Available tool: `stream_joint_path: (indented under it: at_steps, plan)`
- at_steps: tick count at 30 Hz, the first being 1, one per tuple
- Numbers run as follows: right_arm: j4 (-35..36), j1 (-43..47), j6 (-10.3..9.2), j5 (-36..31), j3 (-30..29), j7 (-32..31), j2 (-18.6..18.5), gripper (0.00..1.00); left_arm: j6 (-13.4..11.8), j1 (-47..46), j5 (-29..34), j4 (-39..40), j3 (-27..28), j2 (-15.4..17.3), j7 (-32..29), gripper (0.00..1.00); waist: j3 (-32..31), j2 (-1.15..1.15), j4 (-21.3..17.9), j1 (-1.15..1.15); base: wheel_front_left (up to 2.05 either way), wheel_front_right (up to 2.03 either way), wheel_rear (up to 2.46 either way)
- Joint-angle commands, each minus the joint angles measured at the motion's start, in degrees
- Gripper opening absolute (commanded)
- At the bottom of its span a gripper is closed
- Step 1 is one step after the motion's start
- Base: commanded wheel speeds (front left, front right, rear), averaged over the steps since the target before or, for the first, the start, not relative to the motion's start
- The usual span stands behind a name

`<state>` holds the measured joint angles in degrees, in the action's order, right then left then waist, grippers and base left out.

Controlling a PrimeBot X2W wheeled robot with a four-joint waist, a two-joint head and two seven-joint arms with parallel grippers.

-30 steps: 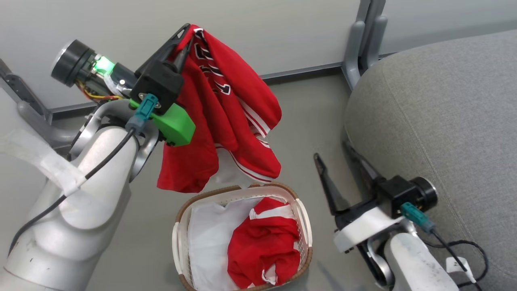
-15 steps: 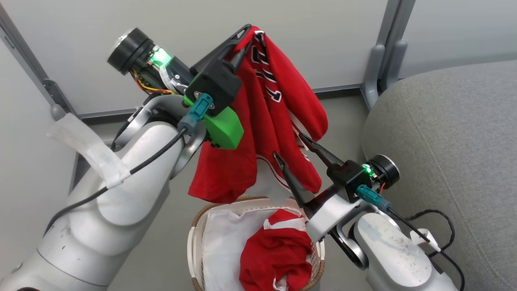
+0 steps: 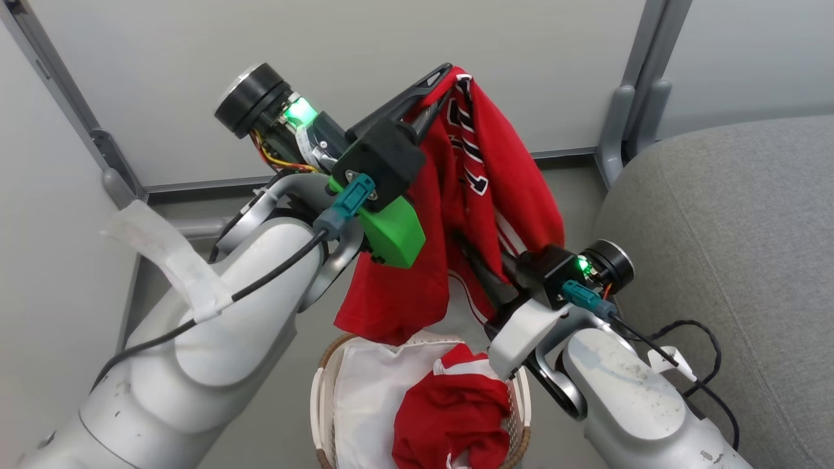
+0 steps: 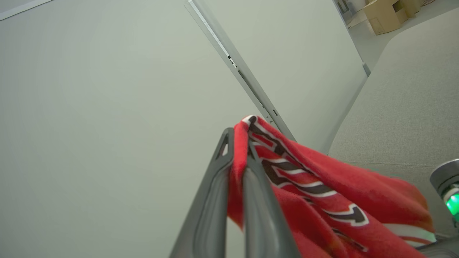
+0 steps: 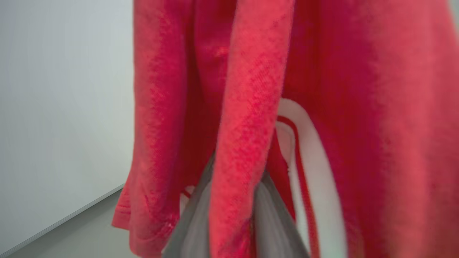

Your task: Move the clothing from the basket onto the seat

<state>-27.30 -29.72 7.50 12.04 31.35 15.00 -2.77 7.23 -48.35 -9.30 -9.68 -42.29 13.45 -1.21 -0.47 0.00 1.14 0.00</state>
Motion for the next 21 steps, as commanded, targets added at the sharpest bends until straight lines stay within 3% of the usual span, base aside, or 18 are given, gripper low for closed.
stream_joint_path:
  at_steps: [1,7,8,9,10,11,21]
  plan:
    - [0.01,-0.57,-0.02,0.35,-0.01,0.28,-0.22,0.00,-0.46,1.39,-0.33,0.00,0.49,0.64,-0.16,0.00,0.02,0.00,-0.17,0.00,0.00,0.00,0.00]
    - [1.70,-0.82,-0.02,0.02,-0.64,0.28,-0.21,0.00,-2.02,4.22,-2.34,-1.48,1.94,2.13,0.37,0.04,0.13,0.00,-1.01,0.00,0.00,0.00,0.00]
    - [1.99,-0.73,-0.02,-0.20,-0.80,0.28,-0.21,0.00,-2.33,4.86,-2.74,-1.87,2.30,2.45,0.66,0.35,0.15,0.00,-1.18,0.00,0.00,0.00,0.00]
    - [2.19,-0.62,-0.02,-0.39,-1.05,0.28,-0.22,0.00,-2.69,5.42,-2.97,-2.23,2.60,2.75,0.98,0.48,0.17,0.00,-1.29,0.00,0.00,0.00,0.00]
    - [2.46,-0.46,-0.02,-0.56,-1.40,0.28,-0.23,0.00,-3.33,6.15,-3.12,-2.63,2.96,3.12,1.42,0.95,0.20,0.00,-1.43,0.00,0.00,0.00,0.00]
    - [2.61,-0.30,-0.02,-0.75,-1.76,0.28,-0.21,0.00,-3.88,6.85,-3.36,-2.92,3.26,3.24,1.89,1.00,0.22,0.00,-1.53,0.00,0.00,0.00,0.00]
    - [2.72,1.83,-0.02,-3.77,-8.17,0.28,-0.22,0.00,-7.65,17.31,-7.84,-4.89,5.72,3.36,7.37,1.00,0.42,0.00,-2.06,0.00,0.00,0.00,0.00]
